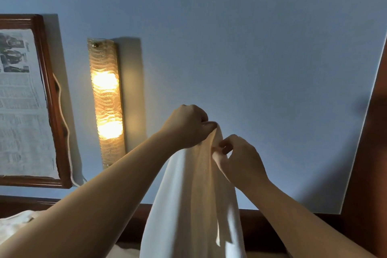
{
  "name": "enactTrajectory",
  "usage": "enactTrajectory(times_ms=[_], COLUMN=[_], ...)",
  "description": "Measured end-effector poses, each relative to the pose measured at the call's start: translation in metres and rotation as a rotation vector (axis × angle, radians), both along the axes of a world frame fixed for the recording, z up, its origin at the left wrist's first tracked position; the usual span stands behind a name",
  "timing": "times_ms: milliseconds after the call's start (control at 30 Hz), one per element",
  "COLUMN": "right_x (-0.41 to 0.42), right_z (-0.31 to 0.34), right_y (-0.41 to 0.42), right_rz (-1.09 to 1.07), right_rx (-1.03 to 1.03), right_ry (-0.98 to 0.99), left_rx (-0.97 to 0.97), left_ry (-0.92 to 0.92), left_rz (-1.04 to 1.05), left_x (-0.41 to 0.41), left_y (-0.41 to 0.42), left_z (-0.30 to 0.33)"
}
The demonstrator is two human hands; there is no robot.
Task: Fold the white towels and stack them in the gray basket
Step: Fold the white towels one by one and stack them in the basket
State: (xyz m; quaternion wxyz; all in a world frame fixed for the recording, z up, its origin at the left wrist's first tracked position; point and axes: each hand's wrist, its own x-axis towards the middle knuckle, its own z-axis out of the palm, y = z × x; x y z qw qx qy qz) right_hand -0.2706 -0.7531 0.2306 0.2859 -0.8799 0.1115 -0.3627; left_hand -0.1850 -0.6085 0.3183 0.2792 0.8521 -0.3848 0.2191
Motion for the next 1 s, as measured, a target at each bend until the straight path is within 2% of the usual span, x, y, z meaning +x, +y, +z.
enactTrajectory(times_ms=[367, 433, 567, 633, 767, 900, 1000], right_x=[0.006, 0.002, 0.001, 0.003, -0.005, -0.012, -0.017], right_z=[0.011, 0.020, 0.023, 0.016, -0.002, -0.005, 0.010], right_y=[-0.032, -0.045, -0.065, -0.078, -0.108, -0.122, -0.128], right_rz=[0.013, 0.007, -0.056, -0.106, -0.085, -0.017, 0.014], right_rx=[0.074, -0.008, -0.362, -0.422, -0.282, -0.172, -0.206], right_ry=[-0.058, 0.012, 0.292, 0.383, 0.513, 0.416, 0.386], left_rx=[0.054, 0.087, 0.115, 0.118, 0.055, 0.073, 0.053], left_ry=[-0.083, -0.095, -0.146, -0.196, -0.218, -0.255, -0.260], left_rz=[0.003, -0.004, 0.000, 0.026, 0.080, 0.080, 0.123], left_x=[0.015, 0.023, 0.034, 0.037, 0.044, 0.051, 0.061], left_y=[0.001, 0.008, 0.016, 0.019, 0.033, 0.045, 0.052], left_z=[-0.009, -0.017, -0.036, -0.041, -0.039, -0.038, -0.039])
